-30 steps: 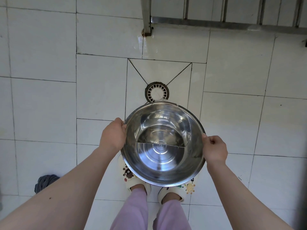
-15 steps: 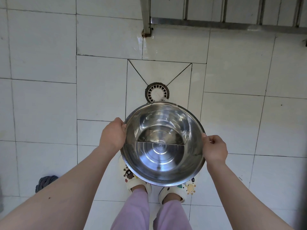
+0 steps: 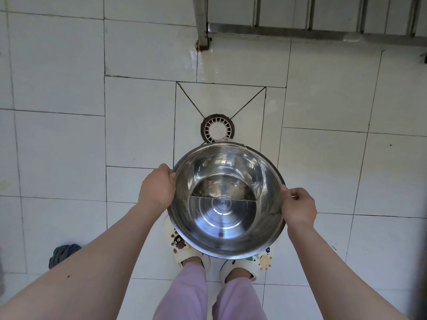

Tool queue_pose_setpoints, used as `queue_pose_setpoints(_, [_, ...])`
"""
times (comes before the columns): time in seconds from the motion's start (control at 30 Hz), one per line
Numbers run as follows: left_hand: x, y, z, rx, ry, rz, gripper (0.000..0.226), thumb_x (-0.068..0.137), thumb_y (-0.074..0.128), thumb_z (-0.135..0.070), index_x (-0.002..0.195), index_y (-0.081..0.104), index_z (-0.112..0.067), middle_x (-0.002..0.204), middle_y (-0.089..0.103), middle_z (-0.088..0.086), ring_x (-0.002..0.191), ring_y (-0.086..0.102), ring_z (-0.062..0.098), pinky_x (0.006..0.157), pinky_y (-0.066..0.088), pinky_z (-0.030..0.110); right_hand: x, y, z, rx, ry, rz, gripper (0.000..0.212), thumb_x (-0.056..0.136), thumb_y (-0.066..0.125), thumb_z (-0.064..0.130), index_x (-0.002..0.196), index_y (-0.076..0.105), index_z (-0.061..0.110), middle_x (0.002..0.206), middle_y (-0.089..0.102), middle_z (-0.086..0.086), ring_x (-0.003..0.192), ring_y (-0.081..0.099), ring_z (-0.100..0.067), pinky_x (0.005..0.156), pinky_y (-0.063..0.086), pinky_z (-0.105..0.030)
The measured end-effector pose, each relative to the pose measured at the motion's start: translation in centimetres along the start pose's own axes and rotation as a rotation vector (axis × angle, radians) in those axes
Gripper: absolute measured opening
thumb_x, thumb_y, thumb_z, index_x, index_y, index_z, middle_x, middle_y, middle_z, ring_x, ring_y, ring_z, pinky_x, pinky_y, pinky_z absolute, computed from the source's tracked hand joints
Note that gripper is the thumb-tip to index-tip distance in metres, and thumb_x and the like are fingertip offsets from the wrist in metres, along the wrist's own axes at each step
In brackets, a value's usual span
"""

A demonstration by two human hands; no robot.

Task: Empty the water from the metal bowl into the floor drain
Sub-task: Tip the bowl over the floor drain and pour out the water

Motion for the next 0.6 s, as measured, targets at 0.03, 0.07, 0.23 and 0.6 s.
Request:
queue_pose_setpoints(0.03, [0.00,-0.01,-0.02,0.002,-0.001,0.001,0.026,0.097,0.037,-0.023,0.098,0.053,-0.002,0.088,0.064,0.014,0.076,0.052,0.030,0.066,0.038,0.033,-0.01,-0.03,0.04,-0.002,-0.002,-0.002,0.029,0.091,0.055,0.037,0.078,0.056,0.011,0.067,0.055,0.001,0.070,0.053,-0.027,0.068,0.039,-0.031])
queue_pose_setpoints(0.07, [-0.03,-0.02,-0.03,0.002,-0.002,0.001,0.026,0.097,0.037,-0.023,0.098,0.053,-0.002,0.087,0.063,0.014,0.075,0.052,0.029,0.065,0.038,0.032,-0.01,-0.06,0.06,-0.005,-0.004,-0.003,0.029,0.091,0.055,0.037,0.079,0.056,0.010,0.068,0.056,0.001,0.070,0.053,-0.027,0.068,0.039,-0.031])
queue_pose_setpoints(0.23, [0.03,-0.18,-0.16,-0.001,0.003,-0.011,0.025,0.097,0.037,-0.022,0.096,0.053,-0.003,0.086,0.062,0.012,0.073,0.049,0.027,0.064,0.034,0.031,0.01,-0.16,0.08,-0.008,-0.004,-0.007,0.029,0.091,0.055,0.037,0.079,0.056,0.010,0.068,0.056,0.002,0.071,0.053,-0.027,0.068,0.038,-0.030])
queue_pose_setpoints(0.6, [0.26,-0.16,-0.26,0.000,-0.011,-0.007,0.024,0.097,0.038,-0.022,0.096,0.053,-0.003,0.089,0.063,0.015,0.074,0.049,0.028,0.066,0.034,0.032,0.15,-0.24,0.33,-0.016,0.000,-0.008,0.029,0.091,0.056,0.038,0.081,0.057,0.011,0.068,0.056,0.002,0.072,0.053,-0.027,0.068,0.036,-0.030])
Point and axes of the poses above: each hand's wrist, its own x-axis towards the middle knuckle, its own y-axis out of the palm, z = x × y, the point moved 9 cm from there along x, towards the middle knuckle
